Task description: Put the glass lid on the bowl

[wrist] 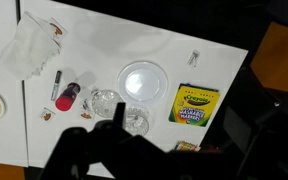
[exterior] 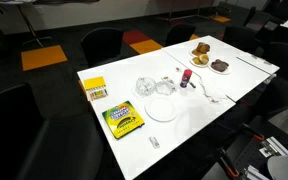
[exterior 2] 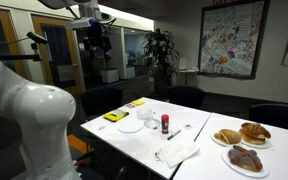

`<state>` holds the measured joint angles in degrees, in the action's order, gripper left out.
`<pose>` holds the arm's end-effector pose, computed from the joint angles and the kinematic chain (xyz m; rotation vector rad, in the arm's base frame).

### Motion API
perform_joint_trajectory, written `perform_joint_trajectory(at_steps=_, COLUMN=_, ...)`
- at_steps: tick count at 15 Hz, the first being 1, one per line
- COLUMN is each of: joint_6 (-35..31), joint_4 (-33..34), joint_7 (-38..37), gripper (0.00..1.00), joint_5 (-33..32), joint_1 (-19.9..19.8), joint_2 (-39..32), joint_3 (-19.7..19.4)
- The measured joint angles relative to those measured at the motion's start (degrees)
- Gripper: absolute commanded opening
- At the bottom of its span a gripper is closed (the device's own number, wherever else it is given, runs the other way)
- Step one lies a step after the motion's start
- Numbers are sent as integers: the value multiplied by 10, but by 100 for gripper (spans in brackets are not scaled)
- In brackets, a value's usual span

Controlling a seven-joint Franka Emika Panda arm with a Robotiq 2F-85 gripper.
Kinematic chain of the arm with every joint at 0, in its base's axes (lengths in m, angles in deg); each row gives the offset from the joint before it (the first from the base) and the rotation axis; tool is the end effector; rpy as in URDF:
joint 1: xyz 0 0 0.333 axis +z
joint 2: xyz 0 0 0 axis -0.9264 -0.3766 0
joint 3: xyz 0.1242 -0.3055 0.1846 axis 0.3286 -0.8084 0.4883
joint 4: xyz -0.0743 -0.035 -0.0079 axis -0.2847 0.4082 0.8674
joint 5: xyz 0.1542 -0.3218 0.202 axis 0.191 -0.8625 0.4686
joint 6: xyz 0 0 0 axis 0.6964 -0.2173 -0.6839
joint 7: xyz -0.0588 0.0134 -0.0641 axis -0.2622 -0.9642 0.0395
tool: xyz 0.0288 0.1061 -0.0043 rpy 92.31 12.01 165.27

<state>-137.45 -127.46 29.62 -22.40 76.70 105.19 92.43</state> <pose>0.2828 0.1194 0.6330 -3.0984 -0.2641 -0.2329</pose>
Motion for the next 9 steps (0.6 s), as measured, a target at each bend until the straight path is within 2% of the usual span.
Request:
perform_joint_trajectory(at_steps=4, joint_6=-2, joint_4=-3, joint_7=0, gripper=100, joint_5=0, joint_1=-3, joint_2=0, joint_3=-5)
perform_joint_trajectory(at_steps=9, joint_6=-43, joint_4=-29, joint_7=21, gripper=100, joint_5=-13, joint_1=-27, joint_2=-20, joint_3=-53)
